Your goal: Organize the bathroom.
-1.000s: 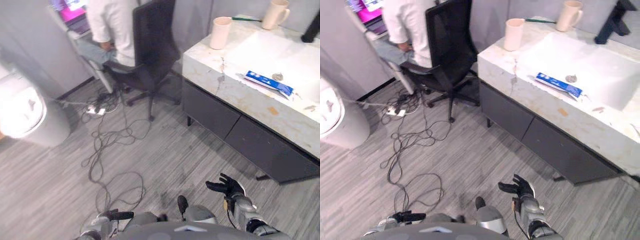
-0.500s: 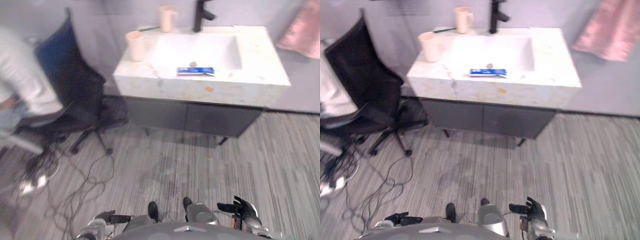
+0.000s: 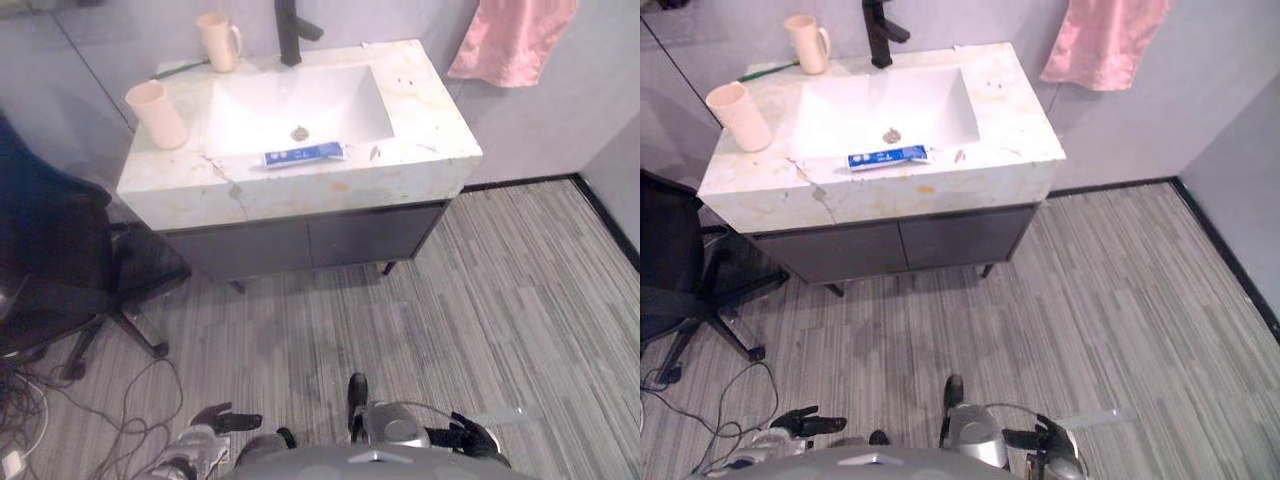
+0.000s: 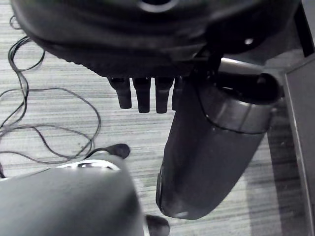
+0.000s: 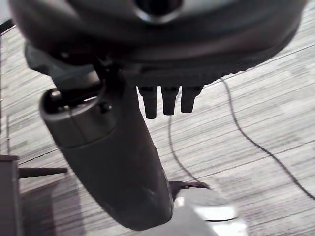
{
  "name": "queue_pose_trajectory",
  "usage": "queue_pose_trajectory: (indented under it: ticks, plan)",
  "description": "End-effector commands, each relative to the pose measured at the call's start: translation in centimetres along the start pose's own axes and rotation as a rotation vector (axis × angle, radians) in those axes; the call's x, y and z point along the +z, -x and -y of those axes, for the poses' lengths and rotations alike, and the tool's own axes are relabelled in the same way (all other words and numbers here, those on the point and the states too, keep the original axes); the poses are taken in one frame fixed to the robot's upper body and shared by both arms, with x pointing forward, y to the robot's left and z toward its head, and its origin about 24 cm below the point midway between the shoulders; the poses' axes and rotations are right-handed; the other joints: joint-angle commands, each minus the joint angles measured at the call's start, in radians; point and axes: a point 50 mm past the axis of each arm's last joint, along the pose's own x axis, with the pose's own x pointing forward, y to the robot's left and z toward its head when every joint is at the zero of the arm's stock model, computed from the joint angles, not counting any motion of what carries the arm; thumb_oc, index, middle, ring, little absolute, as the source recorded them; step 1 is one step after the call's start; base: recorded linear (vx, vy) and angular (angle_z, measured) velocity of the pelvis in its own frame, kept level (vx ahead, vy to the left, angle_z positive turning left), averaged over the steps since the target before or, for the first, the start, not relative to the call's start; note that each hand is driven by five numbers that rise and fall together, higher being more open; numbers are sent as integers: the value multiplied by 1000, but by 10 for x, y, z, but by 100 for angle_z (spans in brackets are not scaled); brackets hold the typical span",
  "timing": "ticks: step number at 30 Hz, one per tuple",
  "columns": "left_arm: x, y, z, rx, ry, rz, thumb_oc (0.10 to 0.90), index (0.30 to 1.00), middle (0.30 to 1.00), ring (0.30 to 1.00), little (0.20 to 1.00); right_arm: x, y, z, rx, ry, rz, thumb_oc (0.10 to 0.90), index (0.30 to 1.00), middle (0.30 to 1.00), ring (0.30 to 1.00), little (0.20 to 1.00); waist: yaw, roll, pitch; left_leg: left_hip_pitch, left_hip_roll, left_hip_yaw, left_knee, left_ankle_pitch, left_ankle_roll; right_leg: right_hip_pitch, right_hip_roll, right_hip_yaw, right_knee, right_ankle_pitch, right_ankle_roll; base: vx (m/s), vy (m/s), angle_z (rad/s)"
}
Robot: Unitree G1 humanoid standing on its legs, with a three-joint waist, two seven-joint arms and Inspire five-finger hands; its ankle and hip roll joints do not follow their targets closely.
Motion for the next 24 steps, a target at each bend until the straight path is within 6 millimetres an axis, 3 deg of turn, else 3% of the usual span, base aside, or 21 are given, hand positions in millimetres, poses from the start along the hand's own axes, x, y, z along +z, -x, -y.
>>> queue_pose_trajectory:
  ticks: [1, 3, 4, 6, 9, 15, 24]
  plan:
    - [-2, 1, -23, 80, -24, 8, 800, 900, 900, 900, 900, 35, -4, 3, 8, 50, 144, 800, 900, 900, 900, 900, 7, -16, 2, -38, -69, 45, -30, -25, 74, -3, 9, 35, 112, -105, 72, 200, 26, -18]
    - [-3, 1, -22, 95, -19, 7, 800, 900, 900, 900, 900, 41, -5, 2, 16, 45, 174, 800, 900, 900, 900, 900, 12, -25, 0, 1, -80, 72, -156, -68, 109, 28, 8, 30, 86, -102, 85, 201, 59, -15]
    - [-3, 2, -22, 98, -15, 8, 800, 900, 900, 900, 900, 42, -5, 2, 17, 48, 179, 800, 900, 900, 900, 900, 12, -22, -1, 7, -79, 76, -194, -62, 109, 32, 12, 28, 81, -102, 87, 170, 81, -15]
    - [-2, 2, -24, 135, -5, 16, 800, 900, 900, 900, 900, 42, -5, 2, 14, 57, 192, 800, 900, 900, 900, 900, 7, -5, -9, 35, -64, 86, -386, 19, 93, 58, 38, 25, 49, -110, 99, 177, 72, -10]
    - [1, 2, -28, 195, 0, 38, 800, 900, 900, 900, 900, 38, -4, 3, -5, 25, 183, 800, 900, 900, 900, 900, 9, 4, -20, 61, -42, 69, -465, 58, 88, 62, 48, 11, 69, -135, 100, 148, 49, 14]
    - [-1, 4, -35, 317, 87, 40, 800, 900, 900, 900, 900, 21, -3, 3, 0, 68, 121, 800, 900, 900, 900, 900, 11, 8, -46, 86, -49, 44, -499, 69, 81, 70, 45, 12, 88, -156, 103, 110, 53, 9]
    - [-1, 4, -29, 230, 71, 99, 800, 900, 900, 900, 900, 21, -2, -3, 29, 69, 124, 800, 900, 900, 900, 900, 23, 24, -65, 113, -61, 16, -539, 76, 89, 67, 34, 3, 102, -170, 109, 56, 56, 6]
